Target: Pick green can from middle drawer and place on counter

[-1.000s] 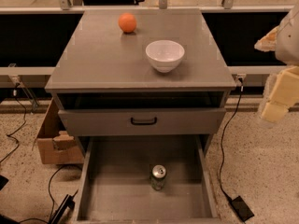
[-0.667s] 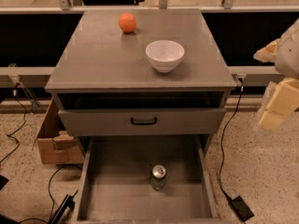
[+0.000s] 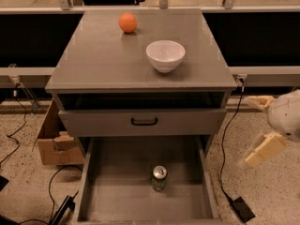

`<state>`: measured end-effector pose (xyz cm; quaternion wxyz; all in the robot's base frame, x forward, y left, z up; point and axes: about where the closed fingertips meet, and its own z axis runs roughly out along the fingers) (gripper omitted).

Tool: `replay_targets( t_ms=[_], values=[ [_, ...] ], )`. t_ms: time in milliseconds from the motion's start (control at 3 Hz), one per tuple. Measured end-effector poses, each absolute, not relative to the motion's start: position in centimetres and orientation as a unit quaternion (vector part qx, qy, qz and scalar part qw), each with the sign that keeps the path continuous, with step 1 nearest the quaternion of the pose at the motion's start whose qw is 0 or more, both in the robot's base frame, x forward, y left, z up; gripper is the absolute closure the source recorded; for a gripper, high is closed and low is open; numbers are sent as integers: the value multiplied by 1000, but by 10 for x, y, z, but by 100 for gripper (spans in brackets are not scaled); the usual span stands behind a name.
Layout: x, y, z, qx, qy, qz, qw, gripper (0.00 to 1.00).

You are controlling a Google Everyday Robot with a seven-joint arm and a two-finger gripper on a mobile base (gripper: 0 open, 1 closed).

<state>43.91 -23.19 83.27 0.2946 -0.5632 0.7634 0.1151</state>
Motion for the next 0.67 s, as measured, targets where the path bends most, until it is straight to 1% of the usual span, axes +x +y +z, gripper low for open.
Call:
replay_targets(
  t_ms=[333,667],
  values=[
    [450,-223,767,-532,726,176,398,0],
    [453,-211,715,-541,685,204,444,0]
  ],
)
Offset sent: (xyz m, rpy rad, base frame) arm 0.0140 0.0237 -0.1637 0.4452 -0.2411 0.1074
